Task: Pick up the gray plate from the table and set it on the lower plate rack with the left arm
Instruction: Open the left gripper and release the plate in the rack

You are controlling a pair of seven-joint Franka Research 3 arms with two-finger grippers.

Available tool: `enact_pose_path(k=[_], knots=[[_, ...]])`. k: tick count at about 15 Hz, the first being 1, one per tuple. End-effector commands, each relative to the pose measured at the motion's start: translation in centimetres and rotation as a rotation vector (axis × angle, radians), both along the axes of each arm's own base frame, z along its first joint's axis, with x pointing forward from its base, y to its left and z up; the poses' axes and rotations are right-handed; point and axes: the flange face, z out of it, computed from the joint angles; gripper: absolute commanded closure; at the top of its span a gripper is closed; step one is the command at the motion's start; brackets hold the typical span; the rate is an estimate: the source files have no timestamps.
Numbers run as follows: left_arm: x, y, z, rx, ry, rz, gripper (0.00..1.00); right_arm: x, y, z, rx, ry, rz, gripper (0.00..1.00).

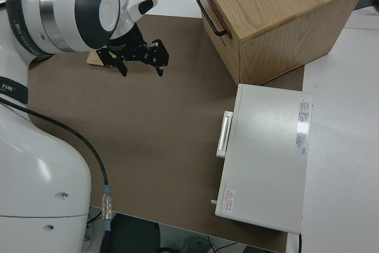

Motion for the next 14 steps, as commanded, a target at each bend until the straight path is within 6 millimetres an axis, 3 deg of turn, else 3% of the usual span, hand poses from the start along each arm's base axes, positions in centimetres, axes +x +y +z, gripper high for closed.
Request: enact_pose_path(k=[1, 4, 7, 9, 14], knots=[[-0.3, -0.2, 0.6, -0.023, 0.046, -0.004, 0.0, -0.2, -0.2, 0.4, -0.008, 0.0, -0.014, 0.017], [0.4, -0.6, 2.9, -0.106, 0.074, -0.035, 0.0, -0.2, -0.2, 0.4, -0.008, 0.0, -0.014, 0.017], [2.2, -1.8, 7.9, -0.326, 0.051, -0.064, 0.0, -0.2, -0.2, 0.3, -0.008, 0.002, -0.014, 0.017], [2.7, -2.6, 9.9, -0.45, 0.01, -0.057, 0.0, -0.2, -0.3, 0.3, -0.008, 0.002, -0.016, 0.017], [3.6, -6.3, 12.6, -0.785, -0.047, -0.121, 0.0, -0.2, -0.2, 0.3, -0.008, 0.002, -0.014, 0.017]])
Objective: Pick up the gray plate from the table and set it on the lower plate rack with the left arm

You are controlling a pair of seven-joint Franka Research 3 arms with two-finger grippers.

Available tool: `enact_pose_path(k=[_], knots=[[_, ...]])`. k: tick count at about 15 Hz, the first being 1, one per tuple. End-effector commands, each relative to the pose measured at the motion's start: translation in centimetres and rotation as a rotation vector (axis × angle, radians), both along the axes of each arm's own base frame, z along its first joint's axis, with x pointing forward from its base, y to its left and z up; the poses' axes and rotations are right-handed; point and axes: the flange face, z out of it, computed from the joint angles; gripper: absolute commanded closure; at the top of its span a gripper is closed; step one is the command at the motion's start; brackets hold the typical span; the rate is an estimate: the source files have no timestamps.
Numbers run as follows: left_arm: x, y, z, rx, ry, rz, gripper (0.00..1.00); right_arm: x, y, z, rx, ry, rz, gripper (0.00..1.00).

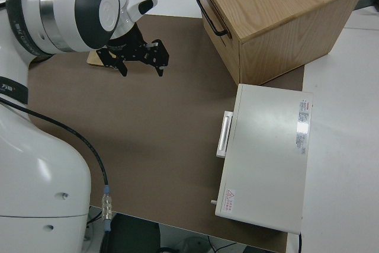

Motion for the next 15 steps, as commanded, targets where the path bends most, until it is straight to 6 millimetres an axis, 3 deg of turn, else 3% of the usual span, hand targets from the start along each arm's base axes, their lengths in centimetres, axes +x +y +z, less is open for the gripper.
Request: enact_pose_path(k=[1, 6, 10, 15], knots=[[1.1, -2.1, 2.5, -0.262, -0.044, -0.082, 0.0, -0.2, -0.3, 0.4, -0.008, 0.0, -0.016, 0.017], [1.9, -2.5, 7.1, -0.451, -0.11, -0.247, 0.0, -0.2, -0.2, 0.3, -0.008, 0.002, -0.014, 0.017], [2.6, -2.5, 10.2, -0.465, -0.166, -0.339, 0.0, -0.2, -0.2, 0.4, -0.008, 0.0, -0.014, 0.017], [3.3, -2.7, 10.8, -0.425, -0.203, -0.379, 0.0, -0.2, -0.2, 0.3, -0.008, 0.002, -0.014, 0.017]])
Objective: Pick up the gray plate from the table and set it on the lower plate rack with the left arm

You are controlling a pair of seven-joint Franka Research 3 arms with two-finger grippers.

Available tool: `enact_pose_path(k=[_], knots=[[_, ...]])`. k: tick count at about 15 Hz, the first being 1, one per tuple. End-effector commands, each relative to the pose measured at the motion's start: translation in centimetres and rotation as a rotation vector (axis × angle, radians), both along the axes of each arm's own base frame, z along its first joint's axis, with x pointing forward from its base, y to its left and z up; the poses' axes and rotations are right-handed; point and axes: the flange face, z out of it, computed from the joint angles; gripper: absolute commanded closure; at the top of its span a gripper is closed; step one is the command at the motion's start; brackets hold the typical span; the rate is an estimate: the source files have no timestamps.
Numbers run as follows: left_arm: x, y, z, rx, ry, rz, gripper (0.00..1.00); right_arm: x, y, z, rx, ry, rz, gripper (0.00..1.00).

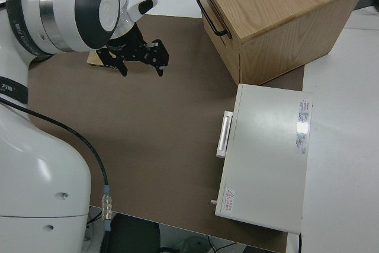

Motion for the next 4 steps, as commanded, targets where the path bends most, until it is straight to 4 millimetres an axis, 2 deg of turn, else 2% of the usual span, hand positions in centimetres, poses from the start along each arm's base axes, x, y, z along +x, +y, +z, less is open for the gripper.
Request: enact_pose_path(k=[1, 4], knots=[[0.92, -0.18, 0.08, 0.015, -0.023, -0.029, 0.0, -0.16, -0.2, 0.36, -0.008, 0.0, -0.014, 0.017], [0.97, -0.33, 0.05, 0.023, -0.029, -0.035, 0.0, -0.16, -0.2, 0.36, -0.008, 0.0, -0.014, 0.017]])
